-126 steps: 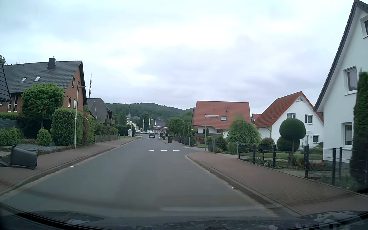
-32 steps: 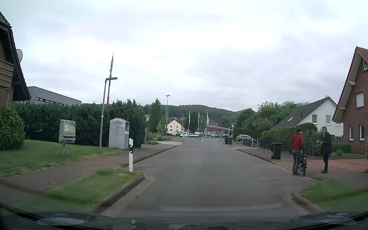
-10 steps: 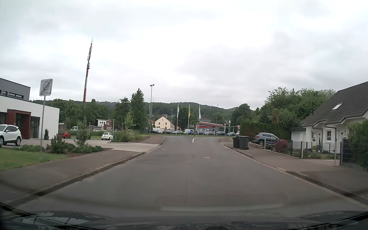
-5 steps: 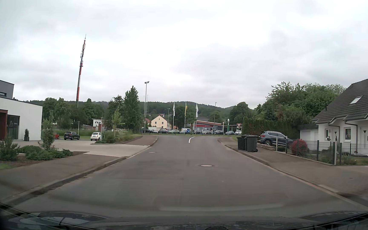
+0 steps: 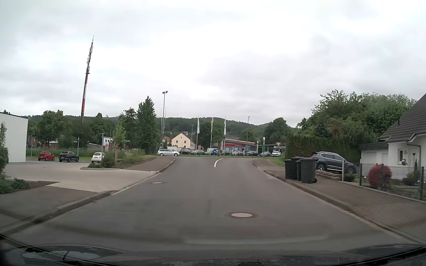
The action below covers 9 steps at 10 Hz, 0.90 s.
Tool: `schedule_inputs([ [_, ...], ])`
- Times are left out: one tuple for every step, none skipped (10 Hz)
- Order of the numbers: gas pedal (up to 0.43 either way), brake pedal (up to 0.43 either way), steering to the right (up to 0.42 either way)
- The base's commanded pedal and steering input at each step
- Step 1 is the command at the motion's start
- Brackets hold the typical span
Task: Follow the waypoints while adhering to traffic rules and regulations
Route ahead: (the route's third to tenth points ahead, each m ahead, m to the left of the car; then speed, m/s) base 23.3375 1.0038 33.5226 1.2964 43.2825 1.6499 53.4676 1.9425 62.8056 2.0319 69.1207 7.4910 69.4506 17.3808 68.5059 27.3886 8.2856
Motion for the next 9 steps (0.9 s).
schedule_inputs([
  [0.118,0.000,0.010],
  [0.130,0.000,0.010],
  [0.138,0.000,0.010],
  [0.150,0.000,0.010],
  [0.157,0.000,0.010],
  [0.157,0.000,0.010],
  [0.169,0.000,0.010],
  [0.177,0.000,0.010],
  [0.177,0.000,0.010],
])
